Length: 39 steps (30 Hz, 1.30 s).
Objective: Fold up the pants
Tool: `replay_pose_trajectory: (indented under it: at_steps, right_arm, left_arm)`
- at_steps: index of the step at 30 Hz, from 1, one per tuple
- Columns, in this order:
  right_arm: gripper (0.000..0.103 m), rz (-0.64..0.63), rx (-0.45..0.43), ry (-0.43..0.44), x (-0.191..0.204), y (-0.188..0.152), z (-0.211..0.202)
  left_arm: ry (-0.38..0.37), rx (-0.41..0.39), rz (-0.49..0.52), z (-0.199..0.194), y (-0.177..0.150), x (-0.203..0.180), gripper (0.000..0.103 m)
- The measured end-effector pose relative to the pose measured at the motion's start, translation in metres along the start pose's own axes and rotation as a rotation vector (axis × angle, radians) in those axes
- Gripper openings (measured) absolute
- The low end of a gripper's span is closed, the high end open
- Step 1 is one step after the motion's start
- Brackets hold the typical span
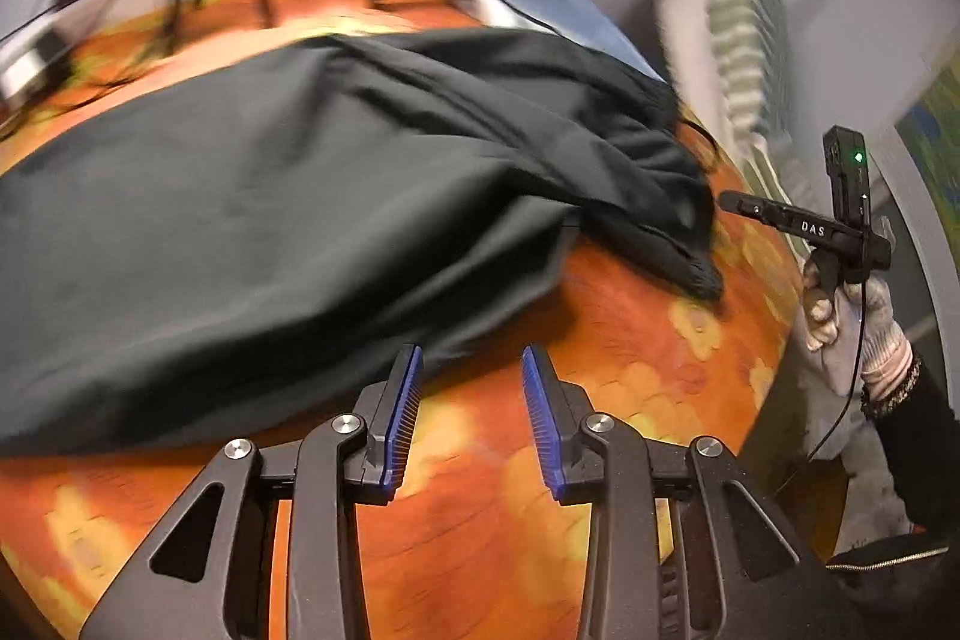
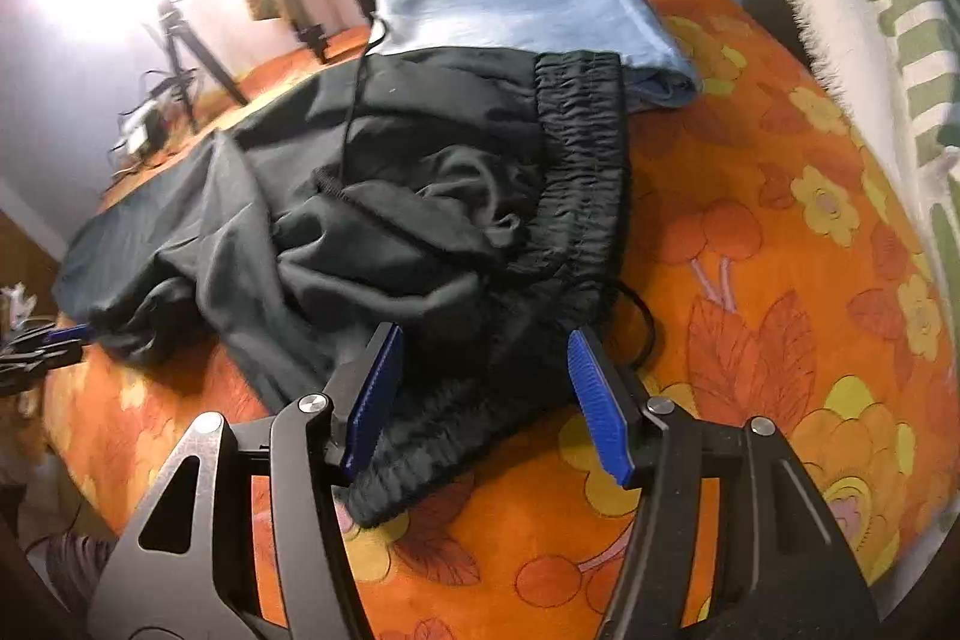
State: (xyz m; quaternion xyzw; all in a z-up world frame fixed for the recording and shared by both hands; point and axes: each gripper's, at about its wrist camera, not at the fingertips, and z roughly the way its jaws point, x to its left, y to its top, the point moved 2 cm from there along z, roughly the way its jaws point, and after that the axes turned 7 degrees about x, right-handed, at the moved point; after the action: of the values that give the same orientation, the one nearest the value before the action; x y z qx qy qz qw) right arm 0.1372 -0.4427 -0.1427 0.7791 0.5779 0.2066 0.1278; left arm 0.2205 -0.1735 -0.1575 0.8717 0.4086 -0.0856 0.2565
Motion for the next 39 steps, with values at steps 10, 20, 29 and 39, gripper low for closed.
replay_pose_trajectory:
  at_steps: [10,20,29,39]
  right_arm:
    - [0.060,-0.396,0.026,0.102,0.055,-0.058,-0.008]
    - [0.060,-0.687,0.050,-0.124,0.089,-0.079,0.029]
    - [0.013,-0.684,0.019,-0.125,0.081,-0.057,-0.005]
    - [0.012,-0.599,-0.158,-0.265,0.062,0.057,-0.052]
  left_arm:
    - [0.034,0.018,0.013,0.043,0.029,-0.030,0.042]
    - [0.069,0.005,-0.056,0.064,0.052,-0.031,0.019]
    - [0.091,-0.014,0.047,0.055,0.040,-0.050,0.002]
    - [0.052,0.038,0.085,0.046,0.019,-0.054,0.001]
